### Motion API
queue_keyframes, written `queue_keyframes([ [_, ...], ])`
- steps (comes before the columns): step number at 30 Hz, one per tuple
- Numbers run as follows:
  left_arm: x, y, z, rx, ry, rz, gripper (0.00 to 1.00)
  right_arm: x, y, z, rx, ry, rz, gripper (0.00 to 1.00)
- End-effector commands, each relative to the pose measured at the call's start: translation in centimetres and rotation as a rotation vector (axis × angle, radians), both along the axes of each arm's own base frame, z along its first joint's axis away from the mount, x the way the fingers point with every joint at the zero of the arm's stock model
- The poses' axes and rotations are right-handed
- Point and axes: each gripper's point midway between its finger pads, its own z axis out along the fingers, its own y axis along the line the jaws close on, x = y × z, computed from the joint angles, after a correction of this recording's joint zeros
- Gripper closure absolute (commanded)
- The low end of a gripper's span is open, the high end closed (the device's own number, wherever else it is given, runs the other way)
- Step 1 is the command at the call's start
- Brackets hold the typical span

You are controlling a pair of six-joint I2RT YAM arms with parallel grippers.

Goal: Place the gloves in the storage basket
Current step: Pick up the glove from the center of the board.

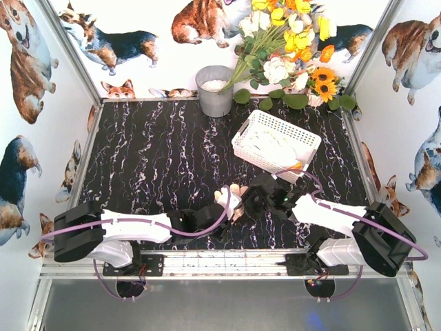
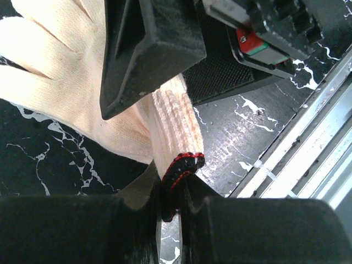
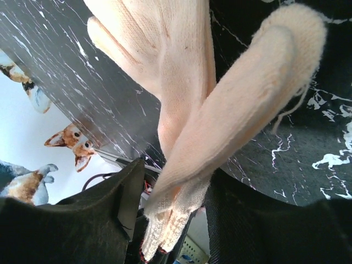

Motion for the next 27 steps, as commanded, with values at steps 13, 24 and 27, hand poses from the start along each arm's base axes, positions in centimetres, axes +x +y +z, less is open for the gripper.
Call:
queue_keyframes([
  [13, 0.0, -3.1, 2.3, -0.152, 0.072, -0.032, 1.0, 0.3, -0.3, -0.4, -0.099, -0.082, 0.101, 0.61],
  [24, -1.3, -3.2, 2.7, -0.178, 0.098, -0.107, 1.0, 1.0, -1.8, -0.9, -0.216, -0.147, 0.16, 0.68],
  [27, -1.7, -3.2, 3.2, -0.208, 0.091, -0.133, 1.0, 1.2, -1.5, -1.0, -0.207, -0.156, 0.17, 0.67],
])
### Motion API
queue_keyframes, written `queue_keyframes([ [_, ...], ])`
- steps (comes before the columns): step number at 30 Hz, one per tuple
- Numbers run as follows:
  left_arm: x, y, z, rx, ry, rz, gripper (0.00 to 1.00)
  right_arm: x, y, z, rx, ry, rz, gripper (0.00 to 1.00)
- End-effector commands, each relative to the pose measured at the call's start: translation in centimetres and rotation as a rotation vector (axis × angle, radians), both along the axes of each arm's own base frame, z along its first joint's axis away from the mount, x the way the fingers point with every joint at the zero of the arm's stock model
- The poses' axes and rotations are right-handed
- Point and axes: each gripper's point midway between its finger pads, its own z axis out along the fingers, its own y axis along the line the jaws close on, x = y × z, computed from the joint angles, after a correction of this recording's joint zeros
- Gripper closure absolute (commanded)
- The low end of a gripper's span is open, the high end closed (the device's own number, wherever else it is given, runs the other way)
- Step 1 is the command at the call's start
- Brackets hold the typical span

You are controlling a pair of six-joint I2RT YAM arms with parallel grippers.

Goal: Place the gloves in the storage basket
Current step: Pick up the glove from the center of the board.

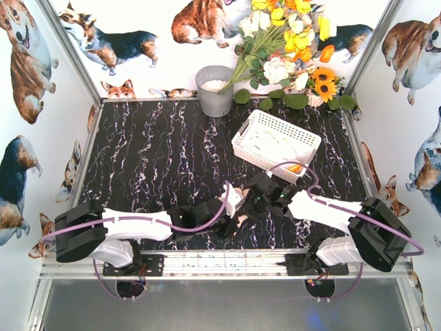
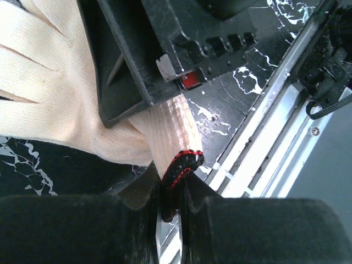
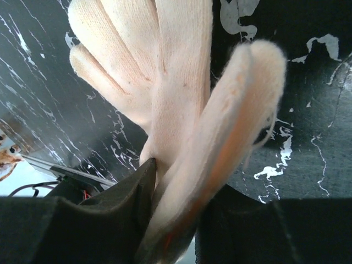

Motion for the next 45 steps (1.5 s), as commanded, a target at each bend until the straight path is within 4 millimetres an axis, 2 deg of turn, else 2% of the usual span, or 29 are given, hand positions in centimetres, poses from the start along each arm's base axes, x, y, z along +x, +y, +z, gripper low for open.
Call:
queue_keyframes([
  [1, -0.4, -0.8, 2.1, -0.095, -0.02, -0.051, 1.0, 1.7, 0.7, 0.9, 0.006, -0.072, 0.018, 0.66],
  [5, -0.5, -0.8, 1.8, -0.075, -0.017, -0.069, 1.0, 1.5, 1.1, 1.0, 0.019, -0.063, 0.042, 0.64],
  [8, -0.2, -0.8, 2.2, -0.088, -0.023, -0.065, 1.0, 1.7, 0.9, 1.3, 0.012, -0.094, 0.062, 0.75],
  [9, -0.1, -0.8, 2.4, -0.093, -0.022, -0.06, 0.95, 1.8, 0.7, 1.4, 0.001, -0.11, 0.069, 0.81],
  [10, 0.1, -0.7, 2.6, -0.101, -0.019, -0.051, 0.89, 1.9, 0.6, 1.5, -0.007, -0.124, 0.083, 0.88],
  [12, 0.7, -0.2, 3.1, -0.119, -0.01, -0.025, 0.68, 2.0, 0.4, 1.7, -0.017, -0.15, 0.121, 1.0],
  [16, 2.6, 1.7, 5.1, -0.168, 0.002, 0.063, 0.25, 2.6, -0.2, 2.1, -0.034, -0.209, 0.224, 1.0],
  [18, 3.8, 3.1, 6.3, -0.183, 0.004, 0.109, 0.11, 3.0, -0.4, 2.7, -0.042, -0.249, 0.293, 1.0],
  [20, 5.2, 4.8, 7.5, -0.18, -0.001, 0.162, 0.02, 3.5, -0.9, 3.2, -0.074, -0.287, 0.362, 1.0],
  [23, 7.8, 8.5, 8.3, -0.133, -0.012, 0.266, 0.0, 4.1, -1.9, 3.9, -0.139, -0.334, 0.5, 1.0],
  [29, 14.1, 16.8, 8.8, -0.088, 0.046, 0.487, 0.0, 4.6, -2.0, 5.5, -0.206, -0.374, 0.839, 1.0],
  [34, 17.3, 21.3, 9.4, -0.122, 0.038, 0.606, 0.0, 6.6, -3.5, 5.1, -0.346, -0.363, 1.008, 1.0],
  [35, 18.2, 22.0, 10.4, -0.133, 0.016, 0.62, 0.0, 7.1, -3.5, 5.3, -0.355, -0.368, 1.018, 1.0],
  [39, 19.5, 24.9, 10.2, -0.109, 0.002, 0.677, 0.0, 9.1, -3.6, 6.4, -0.349, -0.418, 1.03, 1.0],
  [45, 20.1, 27.9, 9.7, -0.029, -0.041, 0.732, 0.0, 11.8, -4.8, 9.5, -0.249, -0.48, 0.951, 1.0],
])
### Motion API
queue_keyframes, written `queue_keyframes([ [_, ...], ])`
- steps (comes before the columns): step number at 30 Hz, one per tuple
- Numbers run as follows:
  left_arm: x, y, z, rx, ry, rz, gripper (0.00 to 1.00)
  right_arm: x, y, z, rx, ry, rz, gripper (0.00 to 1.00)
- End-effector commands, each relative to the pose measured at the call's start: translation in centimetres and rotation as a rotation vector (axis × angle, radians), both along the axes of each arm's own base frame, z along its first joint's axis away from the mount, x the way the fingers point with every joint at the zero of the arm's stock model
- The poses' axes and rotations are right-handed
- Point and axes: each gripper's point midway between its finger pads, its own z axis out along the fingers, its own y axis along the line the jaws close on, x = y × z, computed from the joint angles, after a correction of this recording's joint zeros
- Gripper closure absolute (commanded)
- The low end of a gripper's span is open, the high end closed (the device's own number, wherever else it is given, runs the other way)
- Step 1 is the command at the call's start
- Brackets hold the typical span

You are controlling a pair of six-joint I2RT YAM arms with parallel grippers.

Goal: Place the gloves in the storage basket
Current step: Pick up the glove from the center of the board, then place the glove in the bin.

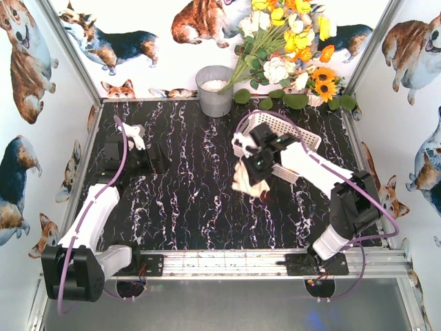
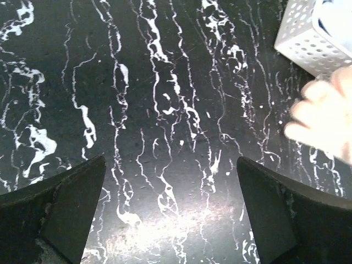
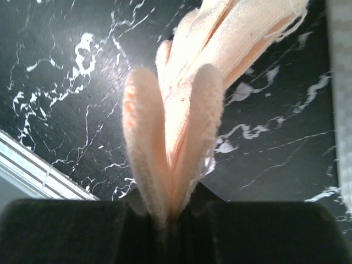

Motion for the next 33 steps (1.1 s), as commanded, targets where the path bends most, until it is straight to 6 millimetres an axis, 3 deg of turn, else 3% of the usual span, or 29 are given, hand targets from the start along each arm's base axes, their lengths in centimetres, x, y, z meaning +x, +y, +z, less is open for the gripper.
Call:
queue_keyframes([
  [1, 0.4, 1.7, 0.7, 0.078, -0.04, 0.007, 0.0, 3.0, -0.5, 4.4, 0.13, -0.084, 0.007, 1.0],
  [9, 0.3, 3.0, 0.0, 0.128, -0.045, 0.039, 0.0, 7.2, -3.4, 7.4, 0.256, -0.143, -0.081, 1.0],
  [14, 0.3, 2.7, 0.1, 0.116, -0.048, 0.033, 0.0, 9.5, -4.7, 7.9, 0.267, -0.174, -0.093, 1.0],
  [24, 0.4, 2.5, -0.3, 0.107, -0.039, 0.026, 0.0, 12.8, -6.0, 4.7, 0.237, -0.143, -0.101, 1.0],
  [33, 0.6, 2.6, -0.8, 0.112, -0.021, 0.025, 0.0, 15.1, -6.7, 4.3, 0.26, -0.204, -0.14, 1.0],
])
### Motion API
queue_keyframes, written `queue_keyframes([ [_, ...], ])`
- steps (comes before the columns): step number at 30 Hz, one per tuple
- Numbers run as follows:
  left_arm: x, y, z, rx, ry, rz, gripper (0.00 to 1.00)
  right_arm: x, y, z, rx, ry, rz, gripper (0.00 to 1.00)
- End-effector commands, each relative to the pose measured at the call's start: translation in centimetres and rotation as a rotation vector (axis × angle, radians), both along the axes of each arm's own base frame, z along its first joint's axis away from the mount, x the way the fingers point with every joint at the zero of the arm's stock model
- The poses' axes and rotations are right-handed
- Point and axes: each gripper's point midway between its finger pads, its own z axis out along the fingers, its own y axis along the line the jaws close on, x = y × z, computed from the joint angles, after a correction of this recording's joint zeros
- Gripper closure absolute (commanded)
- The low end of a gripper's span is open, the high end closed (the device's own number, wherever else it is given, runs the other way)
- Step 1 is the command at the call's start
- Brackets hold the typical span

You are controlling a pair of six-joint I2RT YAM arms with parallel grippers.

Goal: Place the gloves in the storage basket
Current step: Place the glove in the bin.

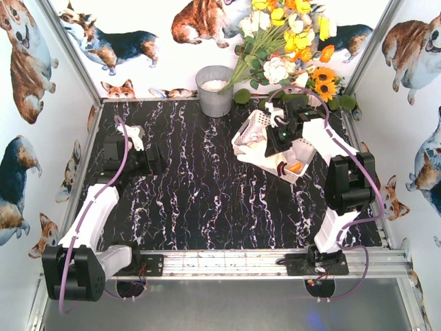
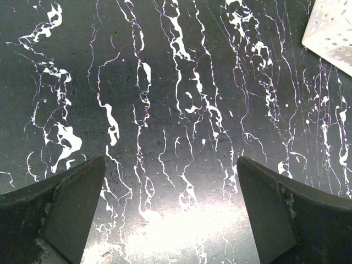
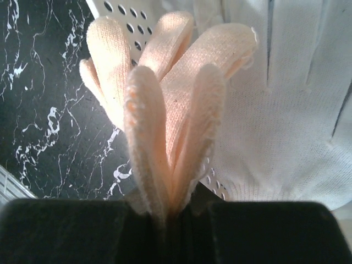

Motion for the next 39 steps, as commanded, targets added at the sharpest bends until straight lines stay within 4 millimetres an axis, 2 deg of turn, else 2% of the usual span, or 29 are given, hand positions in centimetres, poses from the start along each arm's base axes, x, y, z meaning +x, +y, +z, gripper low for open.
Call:
queue_keyframes([
  [1, 0.5, 0.5, -0.1, 0.012, -0.012, 0.004, 0.0, 3.6, 0.0, 2.6, 0.04, -0.167, -0.012, 1.0],
  [6, 0.5, 0.4, -0.3, 0.009, -0.004, 0.0, 0.0, 4.5, -1.1, 3.1, 0.064, -0.204, -0.076, 1.0],
  [14, 0.5, 0.3, -0.5, 0.006, 0.002, -0.005, 0.0, 5.4, -2.6, 2.3, 0.067, -0.192, -0.099, 1.0],
  [18, 0.5, 0.4, -0.6, 0.007, 0.007, -0.003, 0.0, 6.1, -2.7, 2.3, 0.077, -0.19, -0.099, 1.0],
  [22, 0.6, 0.3, -0.9, 0.005, 0.014, -0.005, 0.0, 6.7, -1.9, 2.7, 0.126, -0.176, -0.099, 1.0],
  [29, 0.7, 0.3, -1.0, 0.003, 0.019, -0.01, 0.0, 7.8, 0.4, 6.0, 0.292, -0.218, -0.093, 1.0],
  [33, 0.7, 0.2, -1.0, 0.0, 0.018, -0.011, 0.0, 8.3, 0.7, 7.4, 0.326, -0.259, -0.077, 1.0],
  [36, 0.7, 0.1, -0.9, -0.003, 0.016, -0.014, 0.0, 8.4, 0.2, 6.8, 0.311, -0.251, -0.076, 1.0],
  [39, 0.7, 0.1, -0.9, -0.005, 0.015, -0.015, 0.0, 8.3, -0.6, 5.1, 0.286, -0.204, -0.093, 1.0],
])
